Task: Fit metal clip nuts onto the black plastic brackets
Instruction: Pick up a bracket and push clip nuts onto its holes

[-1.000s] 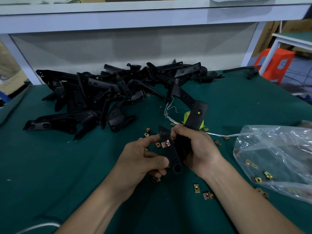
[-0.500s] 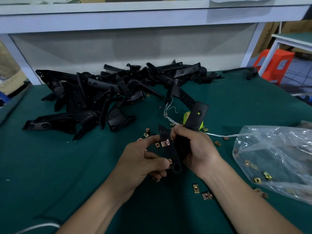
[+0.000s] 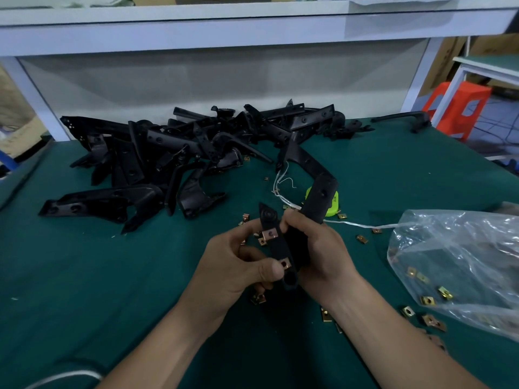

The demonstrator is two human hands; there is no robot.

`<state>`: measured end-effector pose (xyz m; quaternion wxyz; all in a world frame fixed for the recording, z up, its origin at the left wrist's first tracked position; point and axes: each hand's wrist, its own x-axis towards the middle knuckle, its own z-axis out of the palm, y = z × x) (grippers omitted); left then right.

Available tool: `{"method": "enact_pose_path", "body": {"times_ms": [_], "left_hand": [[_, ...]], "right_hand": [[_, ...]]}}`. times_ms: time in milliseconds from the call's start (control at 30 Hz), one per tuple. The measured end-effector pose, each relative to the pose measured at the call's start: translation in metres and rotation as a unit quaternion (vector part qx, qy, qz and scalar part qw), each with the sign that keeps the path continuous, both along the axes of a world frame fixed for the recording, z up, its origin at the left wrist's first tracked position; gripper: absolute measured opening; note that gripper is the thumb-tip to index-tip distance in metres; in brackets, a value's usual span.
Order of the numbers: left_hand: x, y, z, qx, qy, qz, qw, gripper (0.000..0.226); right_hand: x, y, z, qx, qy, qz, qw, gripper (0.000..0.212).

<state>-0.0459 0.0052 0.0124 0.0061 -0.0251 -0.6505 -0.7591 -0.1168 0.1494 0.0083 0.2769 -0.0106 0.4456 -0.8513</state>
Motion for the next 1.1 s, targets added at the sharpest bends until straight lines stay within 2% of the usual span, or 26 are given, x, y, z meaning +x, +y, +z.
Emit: {"method": "enact_pose_path", "body": {"times_ms": [100, 200, 300, 400, 500, 633, 700, 767, 833, 933, 1100], "left_hand": [[-0.001, 0.0, 0.001, 0.02, 0.01, 0.01, 1.0, 0.083], [0.001, 0.0, 0.002, 0.011, 0.014, 0.013, 1.0, 0.066], [0.003, 0.004, 0.0, -0.021, 0.018, 0.081, 0.996, 0.05], [0.005, 0.014, 0.0, -0.122, 0.055, 0.107, 0.985, 0.043], [0.006, 0.028, 0.0, -0.255, 0.09, 0.136, 0.953, 0.042], [0.002, 0.029, 0.006, -0.309, 0.104, 0.206, 0.923, 0.032], [-0.003, 0.027, 0.013, -0.323, 0.115, 0.204, 0.917, 0.029], [-0.008, 0.027, 0.023, -0.334, 0.119, 0.195, 0.914, 0.028], [-0.014, 0.031, 0.034, -0.329, 0.115, 0.164, 0.923, 0.026], [-0.024, 0.046, 0.047, -0.319, 0.105, 0.124, 0.934, 0.026], [-0.04, 0.11, 0.055, -0.323, 0.107, 0.057, 0.938, 0.029]], "right_hand": [[-0.002, 0.002, 0.001, 0.0, -0.011, 0.025, 1.0, 0.029], [-0.006, 0.004, 0.002, 0.021, -0.015, -0.014, 1.0, 0.028], [-0.01, 0.006, 0.003, 0.019, -0.014, -0.065, 0.998, 0.027], [-0.01, 0.004, 0.002, 0.051, 0.031, -0.141, 0.988, 0.022], [-0.002, -0.002, 0.005, 0.1, 0.097, -0.192, 0.972, 0.019], [0.01, -0.006, 0.019, 0.145, 0.164, -0.244, 0.945, 0.03], [0.012, -0.006, 0.028, 0.144, 0.156, -0.251, 0.945, 0.026], [0.014, 0.001, 0.035, 0.147, 0.135, -0.242, 0.949, 0.007], [0.016, 0.017, 0.04, 0.137, 0.11, -0.214, 0.961, 0.022], [0.026, 0.056, 0.048, 0.115, 0.113, -0.177, 0.971, 0.019], [0.05, 0.133, 0.051, 0.126, 0.09, -0.266, 0.952, 0.02]]}}
